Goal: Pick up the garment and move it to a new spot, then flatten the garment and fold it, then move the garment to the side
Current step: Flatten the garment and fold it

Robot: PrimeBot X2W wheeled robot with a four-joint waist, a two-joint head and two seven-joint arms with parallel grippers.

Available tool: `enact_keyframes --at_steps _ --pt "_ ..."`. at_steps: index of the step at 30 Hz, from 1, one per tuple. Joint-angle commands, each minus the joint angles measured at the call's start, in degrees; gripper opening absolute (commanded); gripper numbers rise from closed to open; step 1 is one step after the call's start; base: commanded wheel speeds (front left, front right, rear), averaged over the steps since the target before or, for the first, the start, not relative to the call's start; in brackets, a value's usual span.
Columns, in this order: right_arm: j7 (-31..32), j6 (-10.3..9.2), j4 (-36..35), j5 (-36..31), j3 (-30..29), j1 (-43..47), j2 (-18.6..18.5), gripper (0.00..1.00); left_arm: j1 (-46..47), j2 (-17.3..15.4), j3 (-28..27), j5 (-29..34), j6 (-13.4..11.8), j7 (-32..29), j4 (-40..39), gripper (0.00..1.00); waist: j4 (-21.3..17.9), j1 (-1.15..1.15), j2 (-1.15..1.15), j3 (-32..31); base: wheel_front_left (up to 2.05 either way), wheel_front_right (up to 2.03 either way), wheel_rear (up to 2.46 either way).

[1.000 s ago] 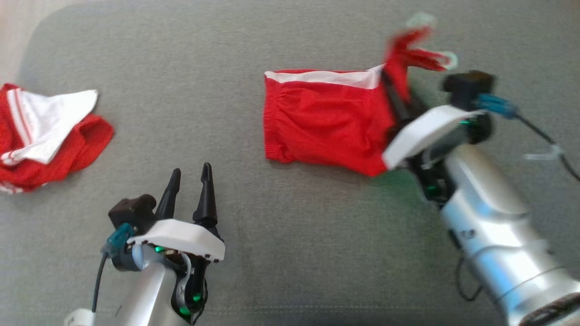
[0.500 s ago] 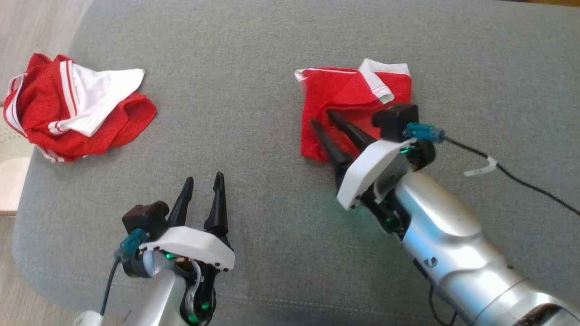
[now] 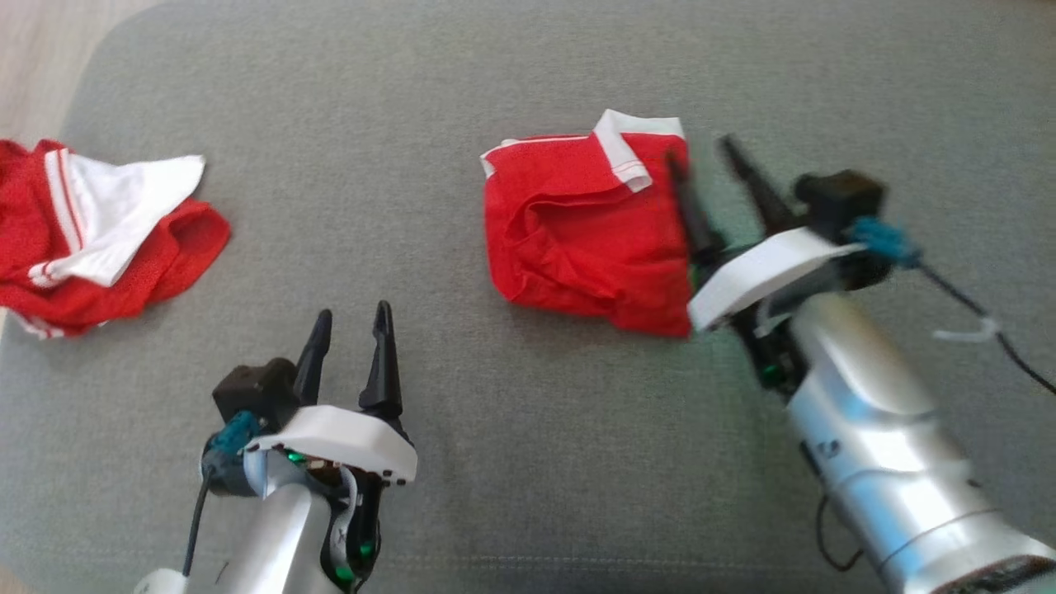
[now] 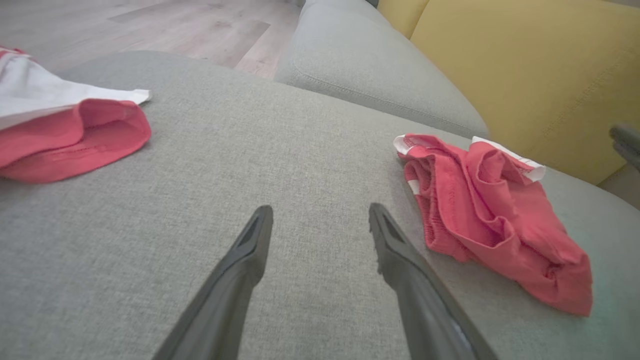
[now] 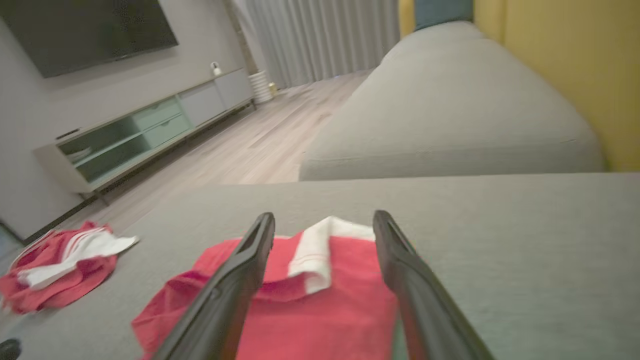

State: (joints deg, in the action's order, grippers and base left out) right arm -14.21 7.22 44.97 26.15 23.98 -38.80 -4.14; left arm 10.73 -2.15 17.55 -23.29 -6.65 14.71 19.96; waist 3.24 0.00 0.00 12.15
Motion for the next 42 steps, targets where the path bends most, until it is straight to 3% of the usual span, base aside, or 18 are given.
enact_keyframes --at_steps 1,7,15,29,35,42 --pt "-0.7 0.26 -2.9 -2.0 -1.7 1.1 1.1 1.00 0.8 -0.7 -2.3 1.0 -0.4 0.3 -2.2 1.00 -0.5 0.00 0.00 -0.1 0.00 0.00 0.00" --pt "-0.8 0.26 -10.0 -10.3 -14.4 9.9 1.2 1.00 -0.4 -0.7 -4.0 4.6 -1.4 0.3 -2.9 1.00 -2.4 0.00 0.00 -1.4 0.00 0.00 0.00" --pt "-0.8 0.26 -15.1 -12.0 -17.2 19.2 1.2 1.00 -4.9 -0.7 -6.7 8.9 -2.1 0.3 -3.6 1.00 -4.7 0.00 0.00 -5.0 0.00 0.00 0.00" --pt "-0.8 0.26 -15.1 -9.5 -15.8 26.3 1.3 1.00 -11.3 -0.7 -8.5 10.2 -2.2 0.3 -5.7 1.00 -5.2 0.00 0.00 -7.0 0.00 0.00 0.00" --pt "-0.8 0.26 -13.3 -9.2 -10.5 21.8 1.3 1.00 -9.8 -0.7 -6.8 9.5 -1.9 0.3 -5.7 1.00 -3.0 0.00 0.00 -5.1 0.00 0.00 0.00" --pt "0.5 0.26 -5.4 -10.0 -6.8 10.7 1.3 0.98 -7.5 -0.7 -2.8 8.2 -1.6 0.3 -5.4 1.00 1.9 0.00 0.00 -1.8 0.00 0.00 0.00"
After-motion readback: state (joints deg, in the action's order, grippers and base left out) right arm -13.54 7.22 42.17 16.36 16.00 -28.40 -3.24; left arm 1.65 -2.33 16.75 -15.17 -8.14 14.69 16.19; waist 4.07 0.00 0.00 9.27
